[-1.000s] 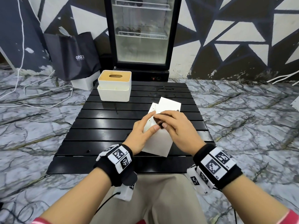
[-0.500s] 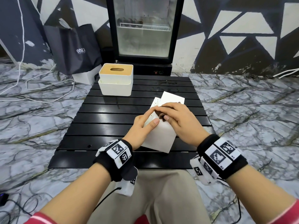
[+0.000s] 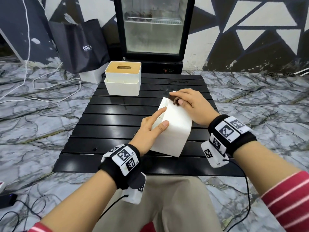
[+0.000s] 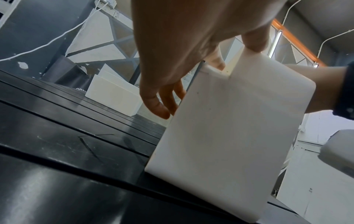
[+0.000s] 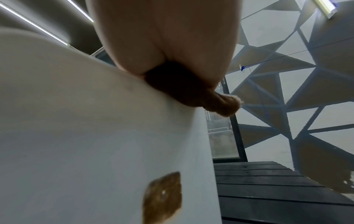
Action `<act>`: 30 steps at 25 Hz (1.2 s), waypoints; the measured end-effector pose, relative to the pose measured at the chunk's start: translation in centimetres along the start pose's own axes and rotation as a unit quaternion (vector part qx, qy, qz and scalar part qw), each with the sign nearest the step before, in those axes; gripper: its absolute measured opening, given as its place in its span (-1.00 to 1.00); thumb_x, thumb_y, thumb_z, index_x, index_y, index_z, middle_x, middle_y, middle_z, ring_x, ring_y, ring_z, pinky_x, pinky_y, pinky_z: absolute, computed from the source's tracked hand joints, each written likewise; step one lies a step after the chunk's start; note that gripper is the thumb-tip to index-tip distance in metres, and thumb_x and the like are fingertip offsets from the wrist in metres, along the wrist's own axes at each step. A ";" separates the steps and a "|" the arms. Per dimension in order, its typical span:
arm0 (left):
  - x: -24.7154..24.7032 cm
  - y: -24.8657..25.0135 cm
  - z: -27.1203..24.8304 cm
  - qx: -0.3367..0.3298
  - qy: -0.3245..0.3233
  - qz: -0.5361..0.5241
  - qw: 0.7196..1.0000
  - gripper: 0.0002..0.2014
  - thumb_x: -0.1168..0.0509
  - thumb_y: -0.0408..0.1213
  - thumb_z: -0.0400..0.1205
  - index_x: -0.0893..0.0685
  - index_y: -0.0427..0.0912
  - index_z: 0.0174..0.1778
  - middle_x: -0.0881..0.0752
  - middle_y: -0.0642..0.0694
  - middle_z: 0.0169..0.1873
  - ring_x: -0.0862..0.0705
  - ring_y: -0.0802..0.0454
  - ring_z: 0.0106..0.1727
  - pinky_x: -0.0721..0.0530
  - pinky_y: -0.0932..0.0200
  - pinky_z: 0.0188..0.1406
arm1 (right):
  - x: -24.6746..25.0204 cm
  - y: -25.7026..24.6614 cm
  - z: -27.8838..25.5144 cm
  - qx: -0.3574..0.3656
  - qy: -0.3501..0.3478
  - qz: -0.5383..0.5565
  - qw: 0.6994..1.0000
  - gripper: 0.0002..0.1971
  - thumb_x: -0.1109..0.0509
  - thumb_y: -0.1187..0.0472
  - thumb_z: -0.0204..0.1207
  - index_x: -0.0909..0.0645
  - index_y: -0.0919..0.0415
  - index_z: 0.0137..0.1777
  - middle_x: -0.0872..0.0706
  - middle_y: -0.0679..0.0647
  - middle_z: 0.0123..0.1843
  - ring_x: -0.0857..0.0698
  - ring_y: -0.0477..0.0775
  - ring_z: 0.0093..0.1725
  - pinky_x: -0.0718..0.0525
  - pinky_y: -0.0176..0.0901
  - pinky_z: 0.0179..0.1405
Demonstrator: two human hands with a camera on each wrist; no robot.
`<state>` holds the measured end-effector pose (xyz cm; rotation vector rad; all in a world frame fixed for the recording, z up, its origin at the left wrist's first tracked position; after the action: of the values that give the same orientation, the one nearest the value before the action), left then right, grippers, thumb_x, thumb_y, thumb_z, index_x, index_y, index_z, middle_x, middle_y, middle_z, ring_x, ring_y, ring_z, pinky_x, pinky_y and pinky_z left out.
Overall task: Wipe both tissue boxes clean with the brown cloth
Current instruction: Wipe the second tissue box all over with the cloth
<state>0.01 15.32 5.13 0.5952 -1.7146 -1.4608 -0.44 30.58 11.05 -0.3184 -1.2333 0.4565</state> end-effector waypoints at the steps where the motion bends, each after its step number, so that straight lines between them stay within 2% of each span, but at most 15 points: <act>1: 0.0 -0.1 0.1 0.001 -0.002 -0.001 1.000 -0.62 -0.15 -0.01 0.67 -0.28 0.49 0.35 -0.32 0.06 0.36 -0.27 0.26 0.37 -0.13 0.26 0.41 | 0.0 0.5 0.6 -0.007 -0.003 -0.003 1.000 -0.63 -0.14 0.27 0.64 -0.47 -0.01 0.40 -0.54 0.07 0.33 -0.41 0.16 0.37 -0.31 0.01 0.44; 3: -0.1 -0.2 0.1 0.002 -0.004 -0.004 1.000 -0.63 -0.15 0.00 0.67 -0.28 0.54 0.31 -0.32 0.05 0.36 -0.30 0.26 0.36 -0.15 0.24 0.44 | 0.2 1.4 1.6 -0.028 -0.007 -0.004 1.000 -0.62 -0.12 0.25 0.64 -0.46 -0.04 0.41 -0.52 0.07 0.34 -0.40 0.17 0.38 -0.32 0.07 0.44; 7: -0.1 -0.3 0.2 -0.001 -0.004 -0.005 1.000 -0.62 -0.15 0.01 0.66 -0.27 0.55 0.31 -0.31 0.04 0.37 -0.33 0.40 0.27 -0.15 0.26 0.39 | 0.1 2.2 2.1 -0.049 0.004 0.012 0.999 -0.62 -0.12 0.27 0.64 -0.46 0.00 0.42 -0.51 0.11 0.34 -0.40 0.16 0.38 -0.28 -0.09 0.43; 9: -0.3 -0.4 0.1 -0.003 -0.004 0.001 1.000 -0.61 -0.14 0.01 0.66 -0.25 0.53 0.34 -0.32 0.04 0.34 -0.31 0.30 0.33 -0.13 0.28 0.37 | 0.1 2.0 1.6 -0.047 0.020 0.009 0.999 -0.62 -0.13 0.28 0.63 -0.46 0.01 0.41 -0.51 0.11 0.35 -0.40 0.18 0.38 -0.28 -0.04 0.45; 11: -0.3 -0.4 0.1 -0.007 -0.001 0.004 1.000 -0.59 -0.15 0.00 0.66 -0.25 0.49 0.37 -0.33 0.02 0.33 -0.28 0.27 0.36 -0.12 0.31 0.35 | -0.1 1.1 0.5 -0.028 0.038 0.004 0.999 -0.62 -0.15 0.29 0.62 -0.48 0.03 0.40 -0.53 0.10 0.34 -0.41 0.18 0.37 -0.27 -0.02 0.45; 15: -0.3 -0.4 0.1 -0.012 0.003 0.001 1.000 -0.60 -0.17 -0.02 0.65 -0.24 0.54 0.30 -0.33 0.01 0.32 -0.31 0.46 0.26 -0.15 0.33 0.33 | -0.7 -1.5 -2.3 0.028 0.068 0.021 0.997 -0.60 -0.11 0.20 0.54 -0.53 0.05 0.35 -0.59 0.07 0.26 -0.51 0.14 0.27 -0.39 0.13 0.37; 17: -0.3 -0.4 0.1 -0.012 0.004 0.000 1.000 -0.60 -0.18 -0.03 0.65 -0.23 0.56 0.27 -0.34 0.01 0.32 -0.32 0.40 0.29 -0.16 0.35 0.32 | -1.2 -2.6 -3.8 0.041 0.070 0.027 0.996 -0.60 -0.11 0.16 0.54 -0.54 0.00 0.34 -0.61 0.02 0.24 -0.54 0.10 0.25 -0.44 0.15 0.32; 20: -0.3 -0.3 0.0 -0.023 0.003 0.006 1.000 -0.58 -0.18 -0.04 0.65 -0.23 0.54 0.31 -0.36 0.01 0.34 -0.24 0.56 0.27 -0.17 0.45 0.28 | -1.5 -4.2 -5.7 0.050 0.075 0.022 0.996 -0.61 -0.09 0.12 0.56 -0.52 -0.05 0.35 -0.61 -0.02 0.24 -0.53 0.07 0.26 -0.42 0.06 0.34; 23: -0.4 -0.5 -0.1 -0.025 -0.006 0.001 1.000 -0.56 -0.19 -0.03 0.66 -0.25 0.44 0.41 -0.38 0.00 0.37 -0.25 0.55 0.30 -0.15 0.37 0.33 | -1.4 -5.0 -6.6 0.064 0.074 0.018 0.995 -0.61 -0.07 0.08 0.58 -0.51 -0.06 0.36 -0.60 -0.04 0.25 -0.51 0.03 0.28 -0.37 -0.11 0.33; 26: -0.3 -0.4 0.0 -0.020 -0.012 -0.007 1.000 -0.60 -0.20 0.02 0.66 -0.25 0.55 0.31 -0.36 0.03 0.35 -0.26 0.63 0.22 -0.15 0.35 0.31 | -1.1 -4.4 -5.6 0.065 0.054 0.027 0.996 -0.63 -0.11 0.14 0.59 -0.51 -0.07 0.36 -0.59 -0.10 0.23 -0.48 -0.03 0.26 -0.31 -0.22 0.31; 28: -0.3 -0.3 0.1 -0.011 -0.007 -0.003 1.000 -0.61 -0.18 -0.01 0.66 -0.23 0.60 0.22 -0.34 0.03 0.32 -0.30 0.59 0.17 -0.16 0.34 0.30 | -0.9 -3.4 -4.2 0.051 0.044 0.038 0.997 -0.62 -0.12 0.16 0.56 -0.53 -0.06 0.34 -0.60 -0.09 0.21 -0.49 0.00 0.25 -0.34 -0.18 0.31; 30: -0.2 -0.4 0.3 -0.010 -0.001 0.007 1.000 -0.62 -0.21 0.04 0.64 -0.24 0.61 0.21 -0.34 0.04 0.31 -0.32 0.59 0.15 -0.17 0.33 0.31 | -0.7 -2.5 -2.9 0.046 0.038 0.050 0.997 -0.62 -0.11 0.17 0.55 -0.55 -0.02 0.33 -0.60 -0.04 0.22 -0.50 0.03 0.25 -0.39 -0.09 0.33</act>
<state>-0.17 15.56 4.70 0.5712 -1.6996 -1.4680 2.54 28.09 10.75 -0.3168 -1.1220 0.5806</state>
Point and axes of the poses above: each hand's wrist, its own z-axis towards the middle knuckle, its own x-axis out of the back of the hand, y = z × x, the point moved 8 cm from there along z, towards the middle knuckle
